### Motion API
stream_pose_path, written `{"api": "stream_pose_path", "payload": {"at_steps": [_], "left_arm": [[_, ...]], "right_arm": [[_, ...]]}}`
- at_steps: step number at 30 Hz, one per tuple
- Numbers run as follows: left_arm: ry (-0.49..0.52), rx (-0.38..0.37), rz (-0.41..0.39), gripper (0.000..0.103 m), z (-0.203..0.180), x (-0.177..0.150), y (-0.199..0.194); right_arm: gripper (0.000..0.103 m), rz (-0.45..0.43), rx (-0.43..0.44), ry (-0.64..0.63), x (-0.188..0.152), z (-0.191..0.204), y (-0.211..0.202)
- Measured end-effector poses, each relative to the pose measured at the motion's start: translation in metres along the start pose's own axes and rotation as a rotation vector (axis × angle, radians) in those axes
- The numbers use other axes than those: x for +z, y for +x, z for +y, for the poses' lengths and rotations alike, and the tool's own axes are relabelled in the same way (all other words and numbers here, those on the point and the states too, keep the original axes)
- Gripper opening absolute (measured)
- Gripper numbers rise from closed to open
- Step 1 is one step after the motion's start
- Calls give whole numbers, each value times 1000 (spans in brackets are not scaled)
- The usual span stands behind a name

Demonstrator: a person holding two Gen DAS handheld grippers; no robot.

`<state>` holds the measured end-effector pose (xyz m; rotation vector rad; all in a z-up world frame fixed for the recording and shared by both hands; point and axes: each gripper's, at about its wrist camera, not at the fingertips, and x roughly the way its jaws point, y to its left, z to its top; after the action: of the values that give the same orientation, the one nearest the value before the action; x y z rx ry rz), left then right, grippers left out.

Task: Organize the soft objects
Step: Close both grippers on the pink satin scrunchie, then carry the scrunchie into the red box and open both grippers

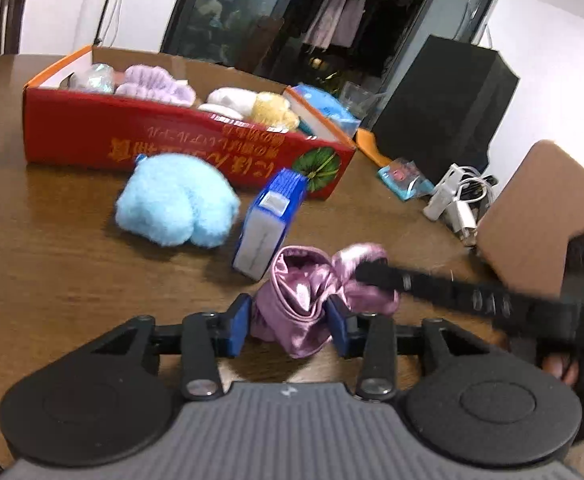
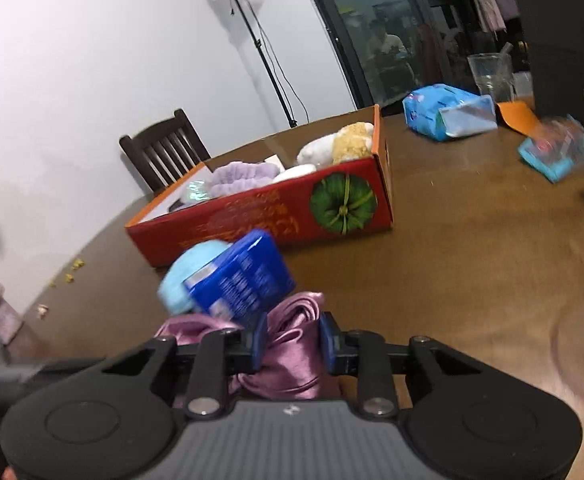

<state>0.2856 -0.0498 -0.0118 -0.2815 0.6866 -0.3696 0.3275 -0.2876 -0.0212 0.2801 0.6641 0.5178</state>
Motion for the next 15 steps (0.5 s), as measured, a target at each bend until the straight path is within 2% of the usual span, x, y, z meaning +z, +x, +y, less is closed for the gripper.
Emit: {"api": "stream_pose_path", "payload": {"at_steps": [5, 9, 11, 15], "left_arm": [[25, 5, 9, 43, -3, 4, 10], [46, 4, -22, 29, -3, -1, 6], [64, 4, -36, 26, -5, -5, 4], [58, -25, -42, 21, -9, -5, -5]], "right_arm": [[28, -6, -20, 7, -9, 1, -6], [28, -2, -46, -22, -10, 5, -3], [27, -8, -50, -25, -11, 6, -2], [17, -26, -31, -20, -12, 7, -6]]}}
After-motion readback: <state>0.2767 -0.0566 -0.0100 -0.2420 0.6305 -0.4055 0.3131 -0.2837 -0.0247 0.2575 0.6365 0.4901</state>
